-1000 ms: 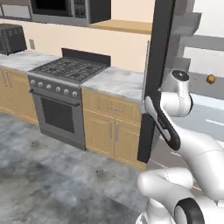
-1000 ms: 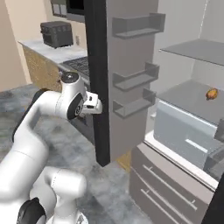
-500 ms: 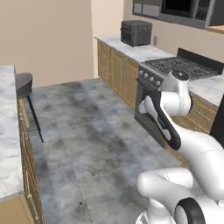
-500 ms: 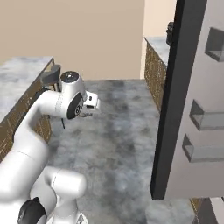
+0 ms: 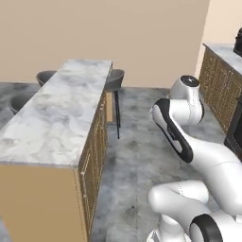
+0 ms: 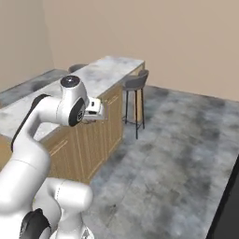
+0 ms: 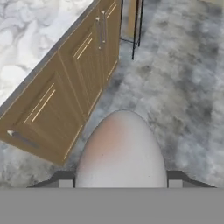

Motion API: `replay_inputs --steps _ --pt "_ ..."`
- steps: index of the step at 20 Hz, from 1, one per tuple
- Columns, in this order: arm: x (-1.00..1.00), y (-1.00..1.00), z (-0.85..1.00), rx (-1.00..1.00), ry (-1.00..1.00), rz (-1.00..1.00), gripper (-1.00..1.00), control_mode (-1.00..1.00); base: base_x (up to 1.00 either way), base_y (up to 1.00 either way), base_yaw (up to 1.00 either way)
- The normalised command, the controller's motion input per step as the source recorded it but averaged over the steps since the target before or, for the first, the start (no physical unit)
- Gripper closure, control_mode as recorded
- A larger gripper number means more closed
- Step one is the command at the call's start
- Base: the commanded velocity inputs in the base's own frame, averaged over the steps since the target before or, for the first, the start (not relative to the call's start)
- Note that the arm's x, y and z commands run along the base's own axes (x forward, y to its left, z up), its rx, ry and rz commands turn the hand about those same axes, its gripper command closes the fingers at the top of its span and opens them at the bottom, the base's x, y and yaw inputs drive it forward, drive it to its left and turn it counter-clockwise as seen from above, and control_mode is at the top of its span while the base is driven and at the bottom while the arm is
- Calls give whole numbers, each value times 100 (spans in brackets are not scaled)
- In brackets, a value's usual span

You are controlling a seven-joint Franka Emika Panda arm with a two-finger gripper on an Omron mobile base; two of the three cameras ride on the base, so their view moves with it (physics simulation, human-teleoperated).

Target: Pick the egg and butter from the fridge and place them by the bowl for mixing.

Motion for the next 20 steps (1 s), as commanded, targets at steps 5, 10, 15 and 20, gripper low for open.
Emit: replay_inputs --steps 5,10,15,20 --pt "0 0 0 0 0 0 100 100 29 4 80" --pt "0 0 0 0 0 0 100 100 4 0 100" --pt "0 0 0 0 0 0 100 100 18 1 90" --pt "0 0 0 0 0 0 100 100 41 5 67"
